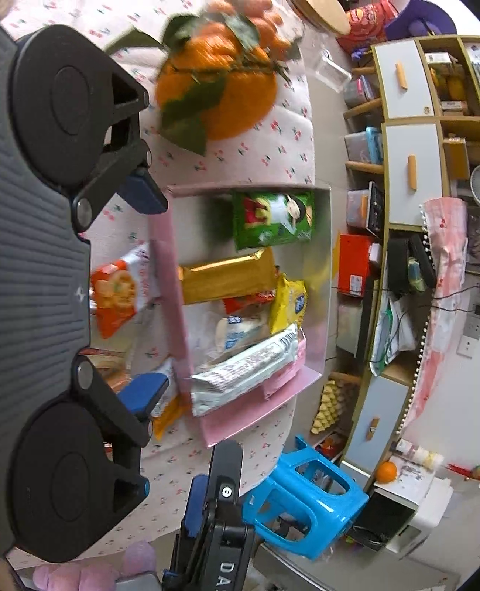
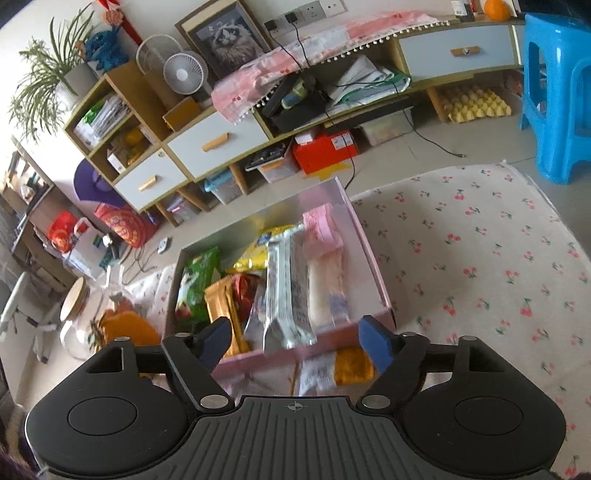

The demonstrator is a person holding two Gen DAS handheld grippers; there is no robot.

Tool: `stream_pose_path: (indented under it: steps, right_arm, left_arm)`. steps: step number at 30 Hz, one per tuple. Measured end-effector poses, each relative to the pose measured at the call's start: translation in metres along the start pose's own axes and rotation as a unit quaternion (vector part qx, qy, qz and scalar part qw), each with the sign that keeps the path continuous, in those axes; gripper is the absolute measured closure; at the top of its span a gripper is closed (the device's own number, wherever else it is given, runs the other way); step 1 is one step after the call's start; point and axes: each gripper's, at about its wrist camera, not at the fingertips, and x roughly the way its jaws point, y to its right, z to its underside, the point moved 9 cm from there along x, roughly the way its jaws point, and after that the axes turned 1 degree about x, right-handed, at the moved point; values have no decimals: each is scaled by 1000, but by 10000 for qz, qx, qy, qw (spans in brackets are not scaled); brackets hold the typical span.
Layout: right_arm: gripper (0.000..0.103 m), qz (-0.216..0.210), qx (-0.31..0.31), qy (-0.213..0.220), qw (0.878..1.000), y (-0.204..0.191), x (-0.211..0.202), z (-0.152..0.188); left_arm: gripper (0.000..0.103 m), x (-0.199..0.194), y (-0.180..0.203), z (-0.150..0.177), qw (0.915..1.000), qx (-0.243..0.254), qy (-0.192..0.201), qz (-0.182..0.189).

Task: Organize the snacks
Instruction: 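Move both tools back over the remaining snack pile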

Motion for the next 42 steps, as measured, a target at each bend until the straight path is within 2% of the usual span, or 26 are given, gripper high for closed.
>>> stream_pose_path:
  steps: [5, 6, 8, 13, 16, 20, 23, 26, 33, 36, 39, 42]
  right_arm:
    - [21, 257, -157, -206, 9993, -2, -14, 14]
    - [21, 268, -221, -232, 9991, -4, -16, 17]
    - [12, 226, -339, -247, 9989, -7, -20, 24]
    - [12, 232, -606, -298, 9974, -6, -23, 40]
    - [12, 305, -959, -121, 9949, -7, -29, 43]
    - [11, 512, -1616, 176, 9854, -3, -33, 44]
    - [11, 636, -1780, 265, 9816, 4, -33, 44]
    - [10, 637, -1788, 235, 9815, 13, -28, 49]
    - [10, 810, -2185, -64, 9724, 29, -12, 67]
    - [10, 883, -2111, -126, 9734, 35, -8, 69]
    - [10, 806, -1779, -201, 9805, 40, -5, 66]
    - [10, 833, -1353, -498, 9860, 47, 4, 66]
  left_arm:
    - [2, -16, -4, 11, 9997, -21, -24, -238]
    - [1, -19, -5, 14, 9996, -26, -20, -295]
    - [1, -24, -6, 19, 9994, -41, -11, -349]
    - [1, -29, -9, 32, 9993, -179, 16, -337]
    - [0, -28, -15, 39, 9990, -367, 241, -98]
    - [1, -23, -22, 47, 9979, -527, 378, -93]
    - [1, -21, -24, 49, 9969, -494, 599, -126]
    - [1, -17, -21, 52, 9971, -366, 657, -107]
    - [2, -14, -2, 61, 9966, 348, 741, -15]
    - [5, -10, 5, 62, 9965, 461, 704, -27]
    - [9, -7, 12, 61, 9960, 560, 690, 19]
    - [15, -2, 19, 61, 9956, 672, 654, 43]
